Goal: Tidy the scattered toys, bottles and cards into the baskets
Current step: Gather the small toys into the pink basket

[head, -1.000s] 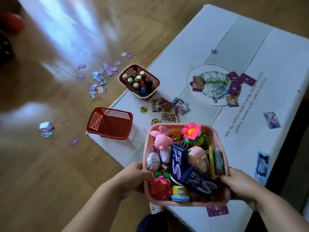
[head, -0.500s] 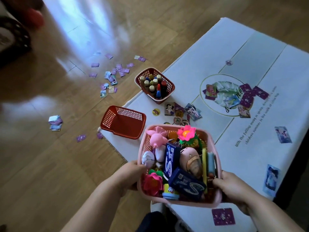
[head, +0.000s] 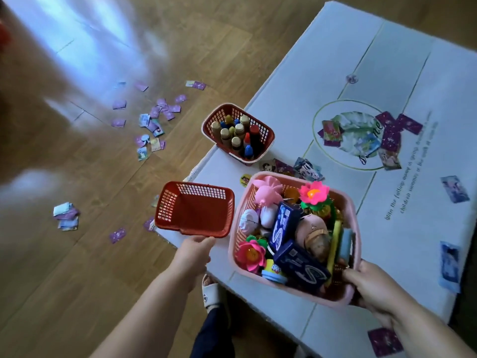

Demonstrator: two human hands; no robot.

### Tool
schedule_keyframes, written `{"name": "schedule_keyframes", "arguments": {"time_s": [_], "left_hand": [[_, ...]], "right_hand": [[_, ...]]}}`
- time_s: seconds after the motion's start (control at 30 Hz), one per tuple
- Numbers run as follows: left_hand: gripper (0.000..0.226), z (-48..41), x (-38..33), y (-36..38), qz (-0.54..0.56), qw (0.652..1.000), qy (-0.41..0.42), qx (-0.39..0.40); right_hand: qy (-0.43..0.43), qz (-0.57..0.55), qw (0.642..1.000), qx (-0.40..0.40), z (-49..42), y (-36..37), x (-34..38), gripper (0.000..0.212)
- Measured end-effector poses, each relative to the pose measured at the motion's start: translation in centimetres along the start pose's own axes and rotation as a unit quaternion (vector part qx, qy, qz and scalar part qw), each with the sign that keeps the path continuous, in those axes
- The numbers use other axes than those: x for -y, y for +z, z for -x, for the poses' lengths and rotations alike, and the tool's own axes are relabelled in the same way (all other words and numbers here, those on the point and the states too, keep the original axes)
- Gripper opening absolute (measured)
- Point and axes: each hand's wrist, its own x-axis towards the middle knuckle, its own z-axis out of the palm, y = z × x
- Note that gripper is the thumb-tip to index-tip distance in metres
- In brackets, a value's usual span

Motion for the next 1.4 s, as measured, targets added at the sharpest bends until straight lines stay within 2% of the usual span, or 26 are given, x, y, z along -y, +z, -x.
{"name": "schedule_keyframes", "arguments": {"time_s": [0.1, 0.2, 0.3, 0.47, 0.53, 0.63, 0.7, 0.77, 0.83, 0.93, 1.03, 1.13, 1.23, 1.27, 1.33, 1.4], "left_hand": [[0.037, -3.2, -2.5, -2.2, -0.142, 0.985, 0.081, -0.051], [0.036, -6.4, -5.4, -4.2, -0.312, 0.926, 0.195, -0.082], [0.037, -9.4, -8.0, -5.2, -0.406, 0.866, 0.286, -0.049], [0.057, -14.1, -10.3, -3.9, -0.491, 0.802, 0.338, 0.046], [0.059, -15.4, -11.0, -2.9, -0.548, 0.764, 0.332, 0.076], [0.046, -15.9, -11.6, -1.2, -0.62, 0.722, 0.289, 0.102], [0.046, -15.9, -11.8, 0.0, -0.631, 0.714, 0.289, 0.091], [0.046, -15.9, -12.1, 1.4, -0.611, 0.722, 0.317, 0.074], [0.046, -16.1, -12.5, 3.5, -0.603, 0.716, 0.34, 0.087], [0.055, -16.5, -13.0, 7.2, -0.658, 0.678, 0.304, 0.12], [0.062, -17.2, -13.0, 10.1, -0.723, 0.638, 0.242, 0.108], [0.068, -17.1, -12.0, 12.4, -0.721, 0.643, 0.23, 0.123], [0.064, -15.2, -10.7, 13.8, -0.667, 0.65, 0.323, 0.169], [0.06, -14.5, -10.6, 13.8, -0.626, 0.674, 0.362, 0.153], [0.051, -13.9, -10.9, 13.0, -0.514, 0.731, 0.444, 0.071], [0.045, -14.4, -11.6, 11.6, -0.446, 0.741, 0.5, -0.047]], "right_hand": [[0.015, -0.078, 0.997, -0.023, -1.1, 2.4, 1.5, 0.028], [0.007, -0.15, 0.986, -0.068, -2.5, 4.9, 3.1, 0.027], [-0.007, -0.205, 0.974, -0.093, -3.7, 6.3, 5.1, 0.023], [-0.016, -0.271, 0.955, -0.115, -5.1, 6.8, 7.2, 0.02], [-0.014, -0.289, 0.948, -0.134, -5.7, 6.4, 7.2, 0.023], [-0.011, -0.317, 0.935, -0.157, -6.7, 5.7, 6.8, 0.028], [-0.007, -0.34, 0.925, -0.17, -7.1, 5.2, 6.5, 0.029], [-0.002, -0.358, 0.914, -0.189, -7.6, 4.8, 5.9, 0.03], [0.01, -0.378, 0.901, -0.214, -8.2, 4.0, 4.9, 0.032], [0.018, -0.405, 0.885, -0.227, -8.8, 3.1, 3.9, 0.033], [0.01, -0.421, 0.876, -0.234, -9.3, 1.8, 3.2, 0.031], [0.004, -0.425, 0.873, -0.239, -9.9, 0.3, 2.2, 0.034], [0.0, -0.431, 0.87, -0.241, -10.1, -0.6, 1.9, 0.031], [-0.002, -0.433, 0.87, -0.237, -10.2, -0.8, 1.8, 0.031], [-0.002, -0.436, 0.871, -0.226, -10.2, -1.0, 1.7, 0.027], [0.003, -0.441, 0.87, -0.221, -10.2, -1.1, 1.6, 0.02]]}}
